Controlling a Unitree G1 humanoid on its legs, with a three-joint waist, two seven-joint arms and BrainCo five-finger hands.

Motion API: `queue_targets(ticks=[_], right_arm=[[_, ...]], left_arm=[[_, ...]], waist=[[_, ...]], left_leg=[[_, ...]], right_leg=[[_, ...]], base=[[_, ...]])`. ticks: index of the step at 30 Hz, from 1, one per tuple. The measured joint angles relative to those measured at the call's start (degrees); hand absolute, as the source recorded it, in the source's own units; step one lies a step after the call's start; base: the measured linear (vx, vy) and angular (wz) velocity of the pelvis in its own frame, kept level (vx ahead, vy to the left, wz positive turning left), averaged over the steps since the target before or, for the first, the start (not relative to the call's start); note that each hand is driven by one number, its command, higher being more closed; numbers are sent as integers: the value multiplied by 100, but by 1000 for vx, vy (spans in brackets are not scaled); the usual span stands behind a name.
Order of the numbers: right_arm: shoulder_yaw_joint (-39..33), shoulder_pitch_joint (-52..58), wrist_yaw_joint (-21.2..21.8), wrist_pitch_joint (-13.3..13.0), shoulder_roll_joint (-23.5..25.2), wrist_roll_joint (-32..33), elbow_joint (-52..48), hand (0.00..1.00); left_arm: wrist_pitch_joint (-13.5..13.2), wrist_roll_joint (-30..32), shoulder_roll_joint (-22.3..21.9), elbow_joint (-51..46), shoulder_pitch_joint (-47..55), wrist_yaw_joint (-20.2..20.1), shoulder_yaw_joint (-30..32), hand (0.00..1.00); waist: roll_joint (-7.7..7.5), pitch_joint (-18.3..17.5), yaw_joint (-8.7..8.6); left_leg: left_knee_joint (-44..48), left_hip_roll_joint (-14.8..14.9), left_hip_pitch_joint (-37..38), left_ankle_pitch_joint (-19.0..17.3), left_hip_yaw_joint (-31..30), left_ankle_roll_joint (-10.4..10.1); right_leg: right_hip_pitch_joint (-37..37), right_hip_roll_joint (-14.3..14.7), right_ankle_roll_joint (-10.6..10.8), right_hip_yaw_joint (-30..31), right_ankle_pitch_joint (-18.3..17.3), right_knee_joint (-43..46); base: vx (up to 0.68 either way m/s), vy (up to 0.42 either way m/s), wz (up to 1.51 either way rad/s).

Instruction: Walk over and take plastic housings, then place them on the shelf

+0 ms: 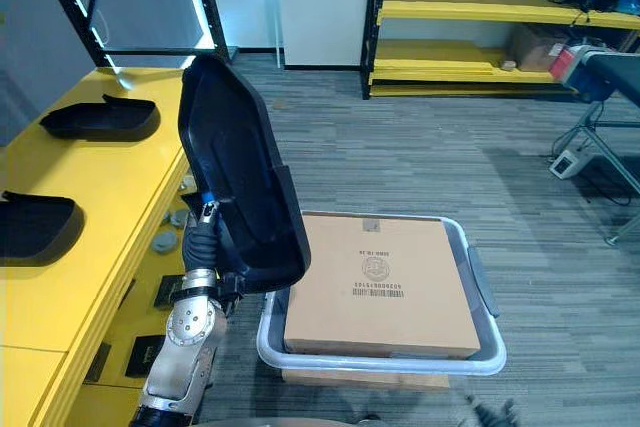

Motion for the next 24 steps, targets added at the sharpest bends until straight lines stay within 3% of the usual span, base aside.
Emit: queue_targets(ticks=[3, 6, 9, 10, 12, 13, 14, 15, 16, 17, 18, 19, 20, 21, 24], right_arm=[[160, -27, 123, 29, -78, -107, 161, 0], [366, -131, 133, 23, -167, -233, 312, 0], [484, -420, 107, 31, -292, -420, 709, 0], [474, -515, 74, 45, -394, -557, 819, 0], [488, -623, 20, 70, -300, -678, 953, 0], [477, -680, 13, 74, -267, -721, 1036, 0], [469, -712, -5, 79, -354, -731, 1041, 0], [458, -709, -17, 87, -430, -730, 1006, 0], [458, -748, -30, 90, -443, -724, 982, 0], [377, -703, -142, 173, -433, -717, 1029, 0], [302, -647, -122, 200, -343, -717, 1026, 0], [275, -580, -131, 211, -347, -711, 1033, 0], [247, -613, -161, 268, -435, -703, 1045, 0], [226, -636, -235, 337, -452, -666, 1094, 0], [326, -681, -251, 327, -441, -717, 1100, 0]], left_arm=[[-28, -11, -1, 71, 134, -101, -45, 100], [-51, -71, 59, 215, 183, -108, -62, 100], [-81, -165, 51, 199, 177, -111, -264, 100], [-81, -191, 71, 199, 182, -100, -331, 100], [-84, -197, 172, 199, 180, -105, -369, 100], [-94, -225, 155, 202, 101, -98, -406, 100], [-103, -261, 143, 201, 4, -109, -604, 100], [-107, -312, 94, 202, -132, -129, -903, 100], [-107, -344, 92, 210, -252, -156, -1013, 100], [-109, -381, 83, 263, -579, -241, -1337, 100], [-176, -407, 40, 251, -738, -239, -1594, 100], [-213, -408, 23, 233, -799, -240, -1671, 100], [-247, -430, -78, 196, -919, -232, -1758, 100], [-259, -458, -120, 198, -984, -240, -1821, 100], [-322, -570, -95, 192, -906, -299, -1858, 100]], waist=[[-33, 26, 136], [-90, 72, 153], [-83, 424, 284], [30, 501, 385], [-263, 481, 443], [-294, 525, 409], [-153, 533, 416], [4, 497, 371], [73, 501, 302], [27, 500, 165], [-2, 452, 85], [-42, 441, 79], [188, 385, 93], [209, 380, 78], [142, 378, 117]], left_leg=[[-41, -9, 34, -4, -160, -40], [32, -7, -82, 58, -434, -93], [562, -24, -579, 96, -896, -92], [628, 56, -881, -27, -836, 103], [592, 202, -980, -424, -28, 666], [1239, 374, -1245, -509, 612, 729], [2264, 736, -1540, -621, 1495, 904], [2867, 1090, -1532, -927, 2451, 1299], [2834, 1140, -1551, -932, 2937, 1356], [2661, 1033, -1528, -695, 3464, 1456], [2080, 724, -1364, -574, 3908, 1658], [1916, 662, -1310, -739, 4135, 1619], [1766, 700, -1307, -944, 4367, 1190], [1521, 504, -1273, -822, 4116, 952], [1272, 135, -1302, -756, 3725, 1032]], right_leg=[[129, 4, 12, -169, -16, -11], [196, 30, 7, -408, -76, 33], [42, 31, -37, -921, -354, 570], [-164, 62, -156, -1146, -523, 815], [-260, -47, -199, -1342, -531, 752], [-305, -137, -224, -1612, -558, 788], [-374, -159, -227, -1975, -635, 987], [-375, -180, -165, -2303, -803, 1275], [-326, -201, -133, -2544, -869, 1410], [-205, -324, -120, -2981, -962, 1617], [-155, -505, -135, -3355, -941, 1644], [-63, -494, -128, -3532, -929, 1560], [76, -338, -32, -3894, -932, 1521], [162, -352, -11, -4150, -921, 1525], [291, -494, 2, -4480, -912, 1615]], base=[[-107, -24, 29], [-31, -37, 55], [-66, -42, 91], [-109, -54, 93], [-21, -51, 83], [3, -19, 105], [18, 30, 140], [37, 45, 140], [74, 60, 202], [79, 108, 235], [85, 132, 224], [118, 180, 170], [123, 171, 138], [97, 131, 123], [65, 102, 83]])
